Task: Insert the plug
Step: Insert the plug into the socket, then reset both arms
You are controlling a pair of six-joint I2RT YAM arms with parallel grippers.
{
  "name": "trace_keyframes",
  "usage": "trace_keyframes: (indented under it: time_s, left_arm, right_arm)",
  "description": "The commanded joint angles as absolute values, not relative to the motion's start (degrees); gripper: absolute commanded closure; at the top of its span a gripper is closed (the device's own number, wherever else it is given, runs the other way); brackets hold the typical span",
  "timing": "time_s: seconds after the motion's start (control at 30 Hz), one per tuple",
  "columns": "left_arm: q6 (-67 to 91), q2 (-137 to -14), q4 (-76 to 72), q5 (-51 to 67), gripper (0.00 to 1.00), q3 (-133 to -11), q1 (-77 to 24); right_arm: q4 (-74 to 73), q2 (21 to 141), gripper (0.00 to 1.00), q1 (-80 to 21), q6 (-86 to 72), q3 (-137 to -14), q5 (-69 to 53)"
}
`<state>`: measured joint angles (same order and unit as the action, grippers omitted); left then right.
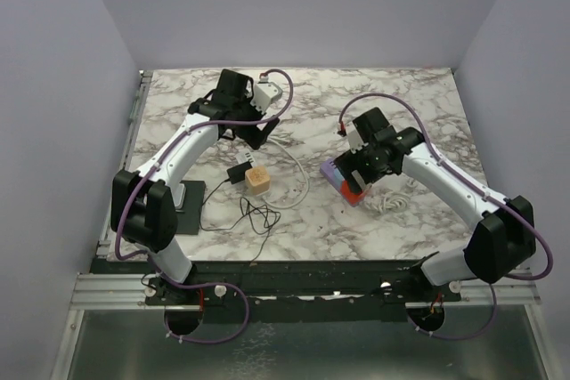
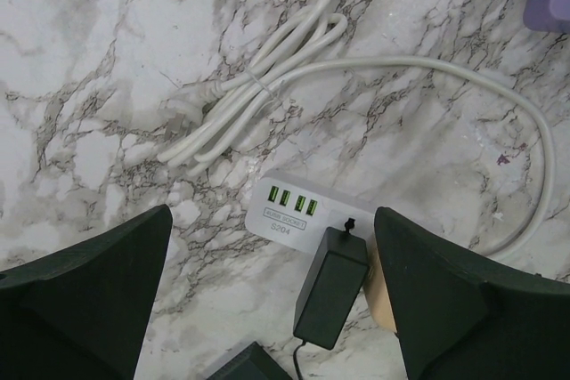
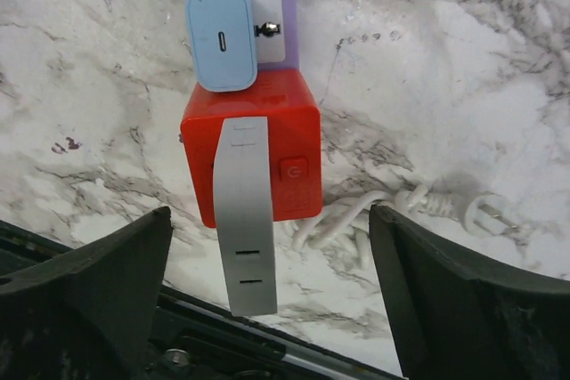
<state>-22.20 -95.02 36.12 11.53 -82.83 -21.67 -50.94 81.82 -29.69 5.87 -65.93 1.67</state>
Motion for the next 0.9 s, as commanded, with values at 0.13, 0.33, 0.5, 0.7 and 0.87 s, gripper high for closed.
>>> trace_keyframes:
  time_s: [0.13, 0.33, 0.5, 0.7, 0.87]
  left_arm:
    - [-22.59, -92.47, 36.30, 11.39, 0.01, -84.26, -19.88]
    - [-20.20, -91.69, 34.27, 11.61, 0.01, -84.84, -16.67]
    - [-14.56, -89.17, 23.25, 14.08, 0.01, -79.12, -9.36]
    - [-8.98, -87.48, 6.46, 14.70, 0.01, -65.26, -1.29]
    - [-8.46, -87.06, -5.45, 13.58, 0.01, -55.73, -0.62]
  right_arm:
    - [-52.75, 78.97, 0.00, -30.02, 4.39, -75.79, 3.63]
    - [-40.95, 74.13, 0.00, -24.29, 1.99, -74.48, 6.28]
    - [-14.43, 65.51, 0.00, -11.57, -7.72, -58.63, 12.24]
    - [9.71, 62.12, 0.00, 0.88, -22.17, -39.86, 21.69]
    - [20.50, 68.68, 0.00, 4.78, -22.33, -32.35, 25.78]
